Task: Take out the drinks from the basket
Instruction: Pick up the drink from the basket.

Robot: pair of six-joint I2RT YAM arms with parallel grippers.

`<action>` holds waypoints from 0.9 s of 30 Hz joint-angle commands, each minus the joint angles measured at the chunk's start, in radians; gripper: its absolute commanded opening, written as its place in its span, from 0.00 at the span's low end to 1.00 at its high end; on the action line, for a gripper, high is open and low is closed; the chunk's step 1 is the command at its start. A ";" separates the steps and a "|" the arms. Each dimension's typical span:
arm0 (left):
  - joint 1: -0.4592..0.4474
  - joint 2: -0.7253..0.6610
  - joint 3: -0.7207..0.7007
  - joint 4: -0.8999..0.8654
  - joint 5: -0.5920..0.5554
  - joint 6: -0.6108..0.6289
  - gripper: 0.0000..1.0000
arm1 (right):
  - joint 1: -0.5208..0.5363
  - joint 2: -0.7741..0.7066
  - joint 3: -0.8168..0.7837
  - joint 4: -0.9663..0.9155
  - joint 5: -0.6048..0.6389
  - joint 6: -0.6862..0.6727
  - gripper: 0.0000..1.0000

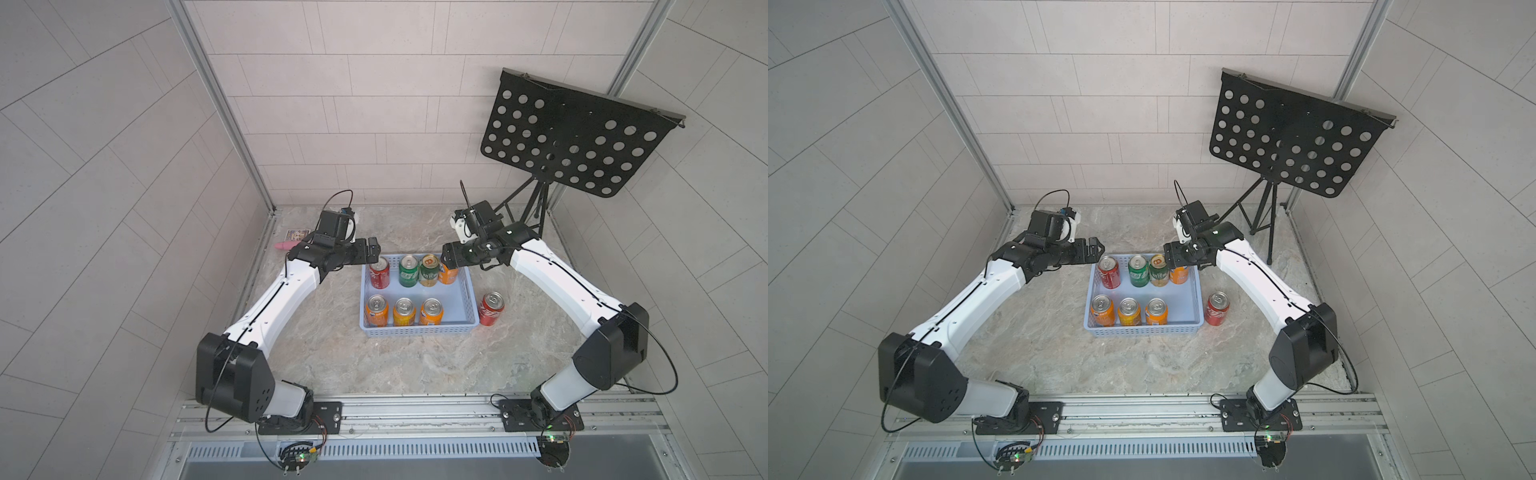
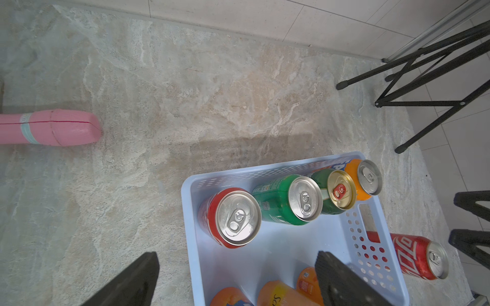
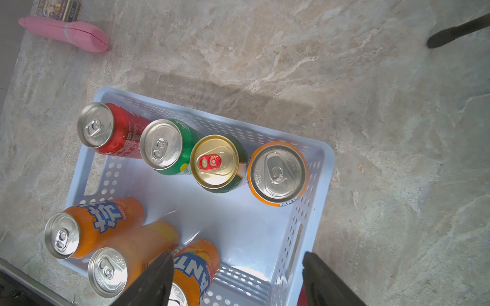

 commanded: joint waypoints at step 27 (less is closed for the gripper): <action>-0.002 0.020 0.049 -0.079 -0.113 0.011 1.00 | 0.255 -0.051 -0.183 -0.062 -0.030 0.086 0.81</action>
